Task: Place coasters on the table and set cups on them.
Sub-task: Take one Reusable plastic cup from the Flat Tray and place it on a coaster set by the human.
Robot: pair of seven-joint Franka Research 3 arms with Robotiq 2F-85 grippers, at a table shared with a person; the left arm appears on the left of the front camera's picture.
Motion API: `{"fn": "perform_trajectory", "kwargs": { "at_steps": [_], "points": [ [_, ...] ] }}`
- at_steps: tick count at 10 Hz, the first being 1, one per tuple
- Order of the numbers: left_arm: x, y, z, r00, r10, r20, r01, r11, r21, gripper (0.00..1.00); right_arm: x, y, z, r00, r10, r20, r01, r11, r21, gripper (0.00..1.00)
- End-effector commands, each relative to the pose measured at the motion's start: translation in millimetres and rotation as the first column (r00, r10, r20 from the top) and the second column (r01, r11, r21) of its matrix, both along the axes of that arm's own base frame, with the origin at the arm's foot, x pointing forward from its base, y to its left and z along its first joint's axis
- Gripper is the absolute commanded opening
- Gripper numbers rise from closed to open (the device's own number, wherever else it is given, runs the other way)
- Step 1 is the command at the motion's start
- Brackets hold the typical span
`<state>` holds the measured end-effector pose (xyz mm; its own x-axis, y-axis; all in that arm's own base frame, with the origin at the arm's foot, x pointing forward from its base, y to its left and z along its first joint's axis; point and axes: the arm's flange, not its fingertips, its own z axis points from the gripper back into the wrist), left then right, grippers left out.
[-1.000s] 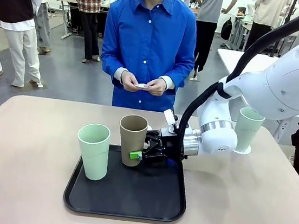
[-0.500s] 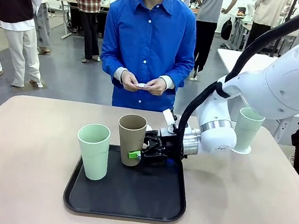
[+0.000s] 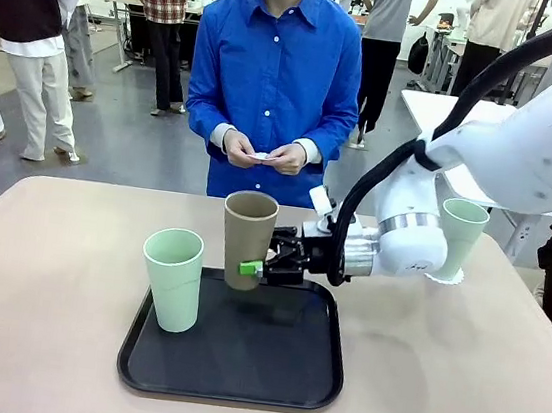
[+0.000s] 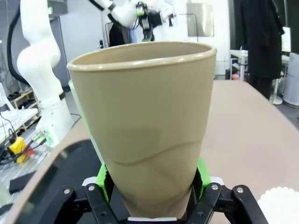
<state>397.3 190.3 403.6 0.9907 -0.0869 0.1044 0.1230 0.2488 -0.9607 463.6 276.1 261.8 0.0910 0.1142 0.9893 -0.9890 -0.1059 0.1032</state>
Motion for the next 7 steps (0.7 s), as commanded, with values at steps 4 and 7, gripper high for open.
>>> {"fn": "perform_trajectory", "kwargs": {
  "at_steps": [4,7],
  "points": [
    [-1,0,2,1.000,0.003,0.007,-0.003,1.000,-0.007,1.00,-42,-10,110,0.997,-0.074,0.021,0.075,0.994,-0.083,0.22],
    [-1,0,2,1.000,0.003,0.007,-0.003,1.000,-0.007,1.00,-41,-12,120,0.997,-0.064,0.045,0.067,0.996,-0.061,0.22]
  ]
}}
